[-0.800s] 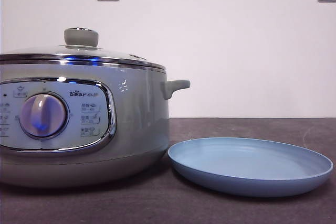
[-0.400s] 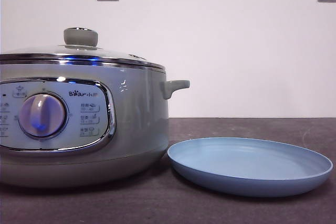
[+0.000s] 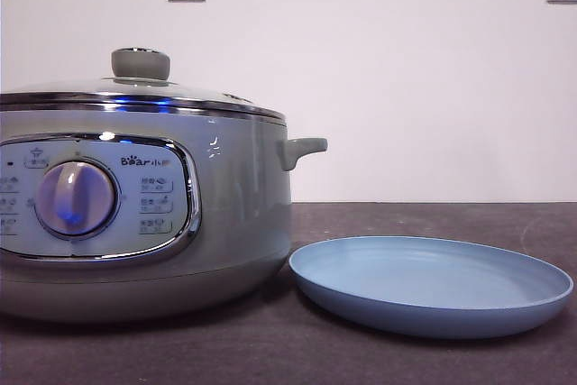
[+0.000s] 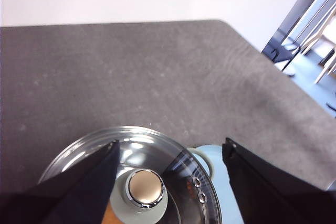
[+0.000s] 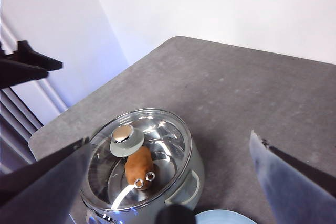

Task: Take the potato out from the steamer,put the potato on the plate,close the lid

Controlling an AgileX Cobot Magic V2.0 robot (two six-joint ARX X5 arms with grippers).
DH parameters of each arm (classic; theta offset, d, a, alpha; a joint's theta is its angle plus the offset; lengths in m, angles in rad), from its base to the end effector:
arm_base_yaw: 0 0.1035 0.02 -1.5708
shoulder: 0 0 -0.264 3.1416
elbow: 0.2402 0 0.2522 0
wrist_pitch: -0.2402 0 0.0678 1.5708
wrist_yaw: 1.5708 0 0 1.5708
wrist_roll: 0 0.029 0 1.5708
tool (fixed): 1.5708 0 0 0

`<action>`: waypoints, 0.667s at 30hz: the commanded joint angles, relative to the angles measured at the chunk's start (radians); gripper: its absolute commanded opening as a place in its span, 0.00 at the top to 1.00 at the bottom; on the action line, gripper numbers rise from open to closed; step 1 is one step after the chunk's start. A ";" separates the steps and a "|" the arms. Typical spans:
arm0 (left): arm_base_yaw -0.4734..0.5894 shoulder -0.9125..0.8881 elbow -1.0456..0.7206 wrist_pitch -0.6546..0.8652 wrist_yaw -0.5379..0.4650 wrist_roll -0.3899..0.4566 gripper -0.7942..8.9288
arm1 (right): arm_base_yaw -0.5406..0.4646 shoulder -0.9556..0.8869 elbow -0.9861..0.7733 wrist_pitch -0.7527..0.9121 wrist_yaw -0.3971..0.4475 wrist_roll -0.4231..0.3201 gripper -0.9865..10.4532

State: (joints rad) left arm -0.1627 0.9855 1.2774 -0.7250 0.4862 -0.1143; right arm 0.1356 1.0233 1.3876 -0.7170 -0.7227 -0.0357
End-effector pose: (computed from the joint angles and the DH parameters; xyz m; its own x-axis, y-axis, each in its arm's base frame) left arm 0.1718 -0.0419 0.4123 0.7162 -0.5911 -0.3710 0.5108 0.8062 -0.2983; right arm 0.1699 0.0425 0.4413 0.6080 0.7505 -0.2591 -0.7281 0.6571 0.1948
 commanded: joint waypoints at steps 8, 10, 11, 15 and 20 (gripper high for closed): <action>-0.208 0.123 0.004 -0.024 -0.258 0.033 0.57 | 0.033 0.000 0.005 0.005 0.045 -0.006 0.48; -0.251 0.157 0.004 -0.031 -0.343 0.043 0.56 | 0.038 0.000 0.005 0.004 0.048 -0.006 0.48; -0.267 0.171 0.004 -0.033 -0.377 0.047 0.56 | 0.038 0.000 0.005 0.004 0.048 -0.006 0.48; -0.322 0.232 0.004 -0.036 -0.465 0.056 0.56 | 0.038 0.000 0.005 0.004 0.048 -0.006 0.48; -0.354 0.306 0.004 -0.045 -0.487 0.055 0.56 | 0.038 0.000 0.005 0.004 0.048 -0.006 0.48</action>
State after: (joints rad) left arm -0.5117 1.2797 1.2774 -0.7681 0.0055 -0.0708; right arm 0.1707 1.0233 1.3876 -0.7174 -0.6769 -0.0383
